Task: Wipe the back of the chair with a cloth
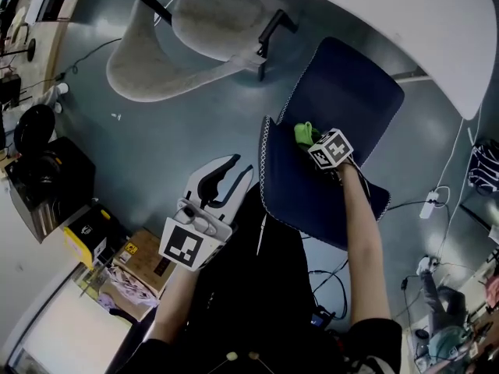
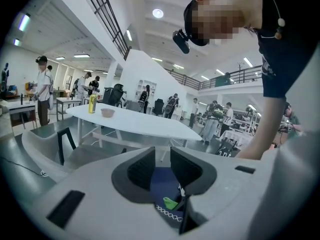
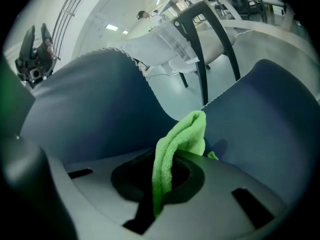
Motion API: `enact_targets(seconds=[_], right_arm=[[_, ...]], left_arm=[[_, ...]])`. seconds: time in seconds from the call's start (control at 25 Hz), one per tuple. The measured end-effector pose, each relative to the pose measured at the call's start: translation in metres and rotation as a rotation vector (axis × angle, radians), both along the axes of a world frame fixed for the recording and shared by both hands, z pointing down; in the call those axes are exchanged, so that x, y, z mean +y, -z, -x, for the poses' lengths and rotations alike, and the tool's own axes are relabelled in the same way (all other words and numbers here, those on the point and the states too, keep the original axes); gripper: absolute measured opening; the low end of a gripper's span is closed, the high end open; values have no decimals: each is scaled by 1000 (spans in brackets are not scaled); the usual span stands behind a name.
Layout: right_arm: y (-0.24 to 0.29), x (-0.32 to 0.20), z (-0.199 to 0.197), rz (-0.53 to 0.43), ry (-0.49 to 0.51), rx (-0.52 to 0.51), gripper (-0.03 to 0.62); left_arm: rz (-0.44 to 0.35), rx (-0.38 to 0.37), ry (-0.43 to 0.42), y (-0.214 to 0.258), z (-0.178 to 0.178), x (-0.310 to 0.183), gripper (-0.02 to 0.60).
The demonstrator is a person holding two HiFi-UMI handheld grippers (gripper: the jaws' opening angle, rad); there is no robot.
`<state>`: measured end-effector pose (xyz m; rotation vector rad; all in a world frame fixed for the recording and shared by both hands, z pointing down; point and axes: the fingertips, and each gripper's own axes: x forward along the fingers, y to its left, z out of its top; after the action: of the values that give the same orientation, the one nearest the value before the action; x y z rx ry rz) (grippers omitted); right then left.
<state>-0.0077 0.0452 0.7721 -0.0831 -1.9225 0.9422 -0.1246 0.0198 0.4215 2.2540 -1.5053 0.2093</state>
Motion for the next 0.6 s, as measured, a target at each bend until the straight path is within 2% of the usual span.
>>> enact_targets(seconds=[0.6], right_arm=[[115, 35, -15, 25, -16, -196, 17]], left_arm=[[-70, 65, -71, 33, -30, -25, 97]])
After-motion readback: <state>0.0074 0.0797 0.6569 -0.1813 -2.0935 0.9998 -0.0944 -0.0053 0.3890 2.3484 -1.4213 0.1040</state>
